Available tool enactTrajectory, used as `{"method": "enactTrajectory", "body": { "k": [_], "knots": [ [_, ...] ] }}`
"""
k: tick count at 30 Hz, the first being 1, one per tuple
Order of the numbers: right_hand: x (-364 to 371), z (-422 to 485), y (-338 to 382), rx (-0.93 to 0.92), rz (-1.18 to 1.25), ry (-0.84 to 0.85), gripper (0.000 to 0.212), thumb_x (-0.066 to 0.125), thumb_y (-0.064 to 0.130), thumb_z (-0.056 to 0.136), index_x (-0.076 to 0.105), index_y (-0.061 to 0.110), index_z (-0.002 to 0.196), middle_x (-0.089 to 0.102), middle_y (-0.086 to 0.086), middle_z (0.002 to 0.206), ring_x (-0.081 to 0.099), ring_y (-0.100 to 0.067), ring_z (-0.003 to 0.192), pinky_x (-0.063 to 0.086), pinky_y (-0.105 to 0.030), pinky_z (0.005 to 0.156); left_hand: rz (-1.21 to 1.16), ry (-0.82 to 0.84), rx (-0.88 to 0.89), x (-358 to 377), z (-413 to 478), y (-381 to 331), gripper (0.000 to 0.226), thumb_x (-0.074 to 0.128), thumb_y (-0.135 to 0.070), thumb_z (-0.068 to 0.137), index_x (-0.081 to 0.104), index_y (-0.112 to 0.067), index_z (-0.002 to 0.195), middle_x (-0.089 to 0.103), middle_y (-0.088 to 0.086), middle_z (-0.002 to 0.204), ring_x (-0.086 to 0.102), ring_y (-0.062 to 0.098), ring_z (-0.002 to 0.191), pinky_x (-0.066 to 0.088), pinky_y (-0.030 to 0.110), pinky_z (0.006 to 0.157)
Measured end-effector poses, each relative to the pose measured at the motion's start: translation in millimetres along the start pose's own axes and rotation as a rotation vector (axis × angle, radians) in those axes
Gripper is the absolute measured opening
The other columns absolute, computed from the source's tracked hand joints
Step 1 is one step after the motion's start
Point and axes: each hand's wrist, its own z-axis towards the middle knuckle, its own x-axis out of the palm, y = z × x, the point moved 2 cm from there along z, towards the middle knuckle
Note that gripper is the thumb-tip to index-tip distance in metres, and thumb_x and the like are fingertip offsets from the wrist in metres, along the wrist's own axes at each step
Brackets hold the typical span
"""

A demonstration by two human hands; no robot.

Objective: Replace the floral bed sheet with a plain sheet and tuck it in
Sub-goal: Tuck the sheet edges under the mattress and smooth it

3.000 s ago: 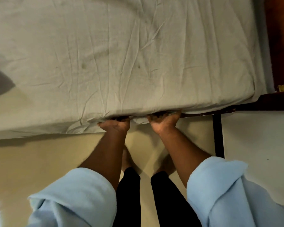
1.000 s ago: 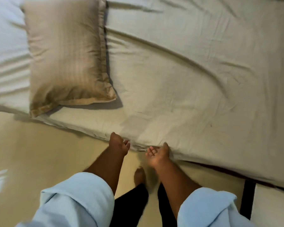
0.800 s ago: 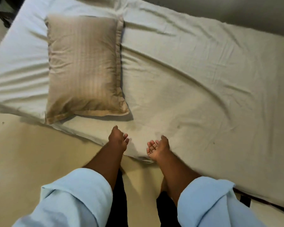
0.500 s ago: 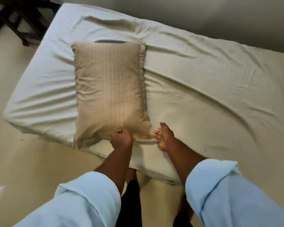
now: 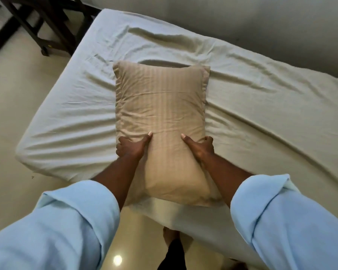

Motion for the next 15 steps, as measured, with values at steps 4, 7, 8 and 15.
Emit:
{"method": "enactTrajectory", "body": {
  "k": [4,7,8,15],
  "knots": [
    [10.9,20.7,-9.7,-0.033,-0.019,0.034,0.116,0.087,0.07,0.057,0.035,0.017,0.146,0.052,-0.008,0.147,0.055,-0.031,0.128,0.046,-0.038,0.106,0.024,0.084,-0.076,13.9,20.5,-2.3,0.161,0.07,-0.095,0.018,0.025,-0.017,0.151,0.04,0.016,0.151,0.042,0.038,0.137,0.039,0.054,0.111],
    [13.9,34.9,-20.3,-0.118,0.013,0.01,0.096,0.086,0.055,0.07,0.042,0.019,0.147,0.056,-0.007,0.146,0.056,-0.029,0.13,0.045,-0.039,0.109,-0.094,0.109,-0.128,20.1,24.9,-1.1,0.145,0.087,-0.079,0.016,0.047,-0.009,0.135,0.06,0.012,0.129,0.061,0.032,0.114,0.053,0.045,0.096],
    [13.5,36.7,-23.6,-0.129,0.043,0.018,0.091,0.086,0.051,0.071,0.046,0.021,0.147,0.058,-0.005,0.143,0.057,-0.029,0.129,0.046,-0.04,0.109,-0.148,0.136,-0.137,20.2,26.2,0.6,0.131,0.094,-0.069,0.024,0.05,-0.007,0.131,0.062,0.01,0.122,0.062,0.03,0.106,0.055,0.04,0.088],
    [-13.2,15.4,-35.1,-0.184,0.197,0.011,0.068,0.079,0.038,0.083,0.053,0.024,0.145,0.063,-0.005,0.139,0.059,-0.028,0.127,0.047,-0.041,0.109,-0.213,0.07,-0.08,10.7,3.7,5.0,0.129,0.089,-0.074,0.007,0.062,-0.014,0.118,0.069,0.008,0.111,0.066,0.031,0.098,0.057,0.047,0.09]
  ]
}}
